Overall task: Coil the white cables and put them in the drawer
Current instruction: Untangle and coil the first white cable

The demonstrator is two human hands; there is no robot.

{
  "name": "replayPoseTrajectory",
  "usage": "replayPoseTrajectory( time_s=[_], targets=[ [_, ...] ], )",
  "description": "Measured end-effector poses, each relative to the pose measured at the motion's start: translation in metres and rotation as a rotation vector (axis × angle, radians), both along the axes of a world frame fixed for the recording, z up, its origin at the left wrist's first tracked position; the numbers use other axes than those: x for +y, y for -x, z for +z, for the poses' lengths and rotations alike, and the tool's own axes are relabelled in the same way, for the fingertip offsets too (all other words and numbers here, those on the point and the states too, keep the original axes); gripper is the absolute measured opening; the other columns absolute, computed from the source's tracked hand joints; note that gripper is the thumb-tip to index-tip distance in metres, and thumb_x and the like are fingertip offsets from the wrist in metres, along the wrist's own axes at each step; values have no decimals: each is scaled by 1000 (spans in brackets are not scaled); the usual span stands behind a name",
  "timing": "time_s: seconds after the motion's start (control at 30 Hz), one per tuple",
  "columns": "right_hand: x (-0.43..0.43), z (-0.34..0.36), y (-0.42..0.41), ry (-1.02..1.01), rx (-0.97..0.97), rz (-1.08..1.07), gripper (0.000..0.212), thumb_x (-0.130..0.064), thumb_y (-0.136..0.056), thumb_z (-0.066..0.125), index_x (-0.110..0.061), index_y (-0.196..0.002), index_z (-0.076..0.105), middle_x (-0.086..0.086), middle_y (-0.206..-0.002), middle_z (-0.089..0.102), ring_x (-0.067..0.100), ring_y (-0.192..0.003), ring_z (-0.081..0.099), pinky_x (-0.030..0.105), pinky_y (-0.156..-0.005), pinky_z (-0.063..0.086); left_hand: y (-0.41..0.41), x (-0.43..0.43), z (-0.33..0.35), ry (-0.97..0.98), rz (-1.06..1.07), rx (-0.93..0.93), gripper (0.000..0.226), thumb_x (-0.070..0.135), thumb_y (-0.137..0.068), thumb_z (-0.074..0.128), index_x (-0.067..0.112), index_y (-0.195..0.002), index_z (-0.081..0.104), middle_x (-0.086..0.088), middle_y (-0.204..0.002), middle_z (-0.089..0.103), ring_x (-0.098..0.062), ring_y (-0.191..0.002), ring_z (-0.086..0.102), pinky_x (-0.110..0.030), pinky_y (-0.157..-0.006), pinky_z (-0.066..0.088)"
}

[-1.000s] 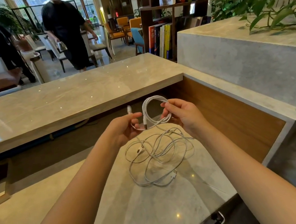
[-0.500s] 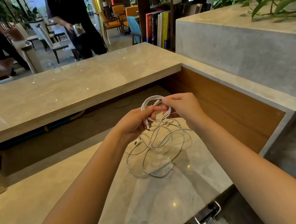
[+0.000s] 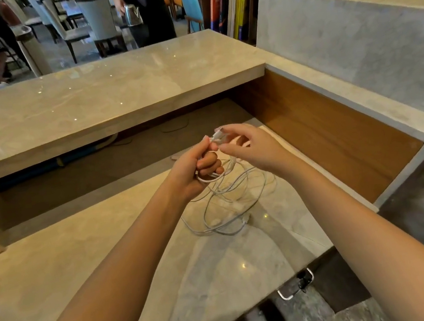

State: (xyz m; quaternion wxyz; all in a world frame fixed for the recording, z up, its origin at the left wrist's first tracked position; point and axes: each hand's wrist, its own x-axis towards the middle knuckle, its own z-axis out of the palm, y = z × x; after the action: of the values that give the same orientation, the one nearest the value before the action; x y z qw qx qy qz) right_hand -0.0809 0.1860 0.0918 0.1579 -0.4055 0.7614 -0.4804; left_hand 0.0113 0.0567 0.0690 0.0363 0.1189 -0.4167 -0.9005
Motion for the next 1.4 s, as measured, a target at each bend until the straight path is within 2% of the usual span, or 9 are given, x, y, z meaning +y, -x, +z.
replayPoseTrajectory(
  time_s=[0.13, 0.33, 0.6, 0.77, 0.83, 0.97, 1.07, 1.27, 1.4],
  targets=[
    [-3, 5, -2, 54, 63, -3, 12, -22, -88, 62, -16, -96, 67, 0, -89, 65, 13, -83, 58, 27, -72, 48, -2, 0, -2, 43, -65, -25, 39, 29, -100, 32, 10, -74, 54, 7, -39, 32, -7, -35, 29, -23, -52, 42],
    [-10, 10, 4, 228, -161, -139, 13, -18, -90, 57, -11, -87, 68, 1, -72, 60, 7, -63, 53, 22, -60, 47, -7, 3, -12, 85, -66, -111, 29, 36, -92, 47, 11, -85, 59, 4, -56, 39, -5, -40, 31, -21, -56, 42],
    [-18, 2, 14, 334, -375, -240, 14, -19, -90, 60, -8, -91, 69, 3, -74, 61, 10, -66, 56, 21, -62, 53, -14, 5, -19, 4, -71, -80, 31, 30, -99, 36, 10, -86, 56, 3, -59, 44, -5, -45, 35, -20, -55, 44],
    [-9, -12, 16, 351, -513, -178, 9, -9, -88, 61, -8, -97, 63, 5, -78, 63, 12, -68, 61, 26, -69, 57, -18, 2, -20, -80, 1, -64, 29, 24, -99, 33, 10, -82, 51, 5, -55, 39, -6, -44, 35, -20, -50, 44],
    [-2, -20, 16, 306, -489, -141, 8, -6, -86, 63, -7, -93, 61, 7, -78, 64, 14, -69, 62, 29, -72, 57, -22, -2, -19, -157, 35, -43, 26, 24, -96, 36, 10, -80, 51, 5, -54, 38, -7, -43, 35, -19, -49, 43],
    [3, -30, 5, 143, -405, 0, 6, -4, -87, 61, -6, -92, 60, 14, -79, 68, 17, -63, 64, 28, -63, 56, -24, -5, -18, -236, 76, 2, 17, 24, -89, 43, 12, -79, 50, 5, -57, 34, -7, -45, 33, -19, -50, 42],
    [-4, -29, -10, 20, -368, 42, 9, -7, -86, 62, -9, -94, 66, 13, -81, 70, 16, -67, 67, 28, -65, 58, -20, -4, -22, -69, 159, -40, 24, 21, -97, 37, 13, -79, 48, 3, -61, 30, -8, -49, 30, -19, -50, 39],
    [-5, -24, -7, -61, -747, 98, 22, -19, -88, 61, -3, -101, 70, 15, -99, 71, 22, -89, 68, 32, -80, 57, -21, -2, -28, 602, 335, -160, 25, 23, -100, 38, 11, -84, 52, -1, -64, 42, -11, -56, 39, -26, -58, 41],
    [-9, -25, -12, -92, -865, 74, 23, -28, -91, 57, -8, -93, 69, 10, -90, 68, 20, -89, 63, 37, -86, 53, -20, 2, -31, 954, 489, -211, 21, 25, -98, 41, 14, -85, 54, -1, -69, 51, -11, -57, 50, -29, -58, 45]
  ],
)
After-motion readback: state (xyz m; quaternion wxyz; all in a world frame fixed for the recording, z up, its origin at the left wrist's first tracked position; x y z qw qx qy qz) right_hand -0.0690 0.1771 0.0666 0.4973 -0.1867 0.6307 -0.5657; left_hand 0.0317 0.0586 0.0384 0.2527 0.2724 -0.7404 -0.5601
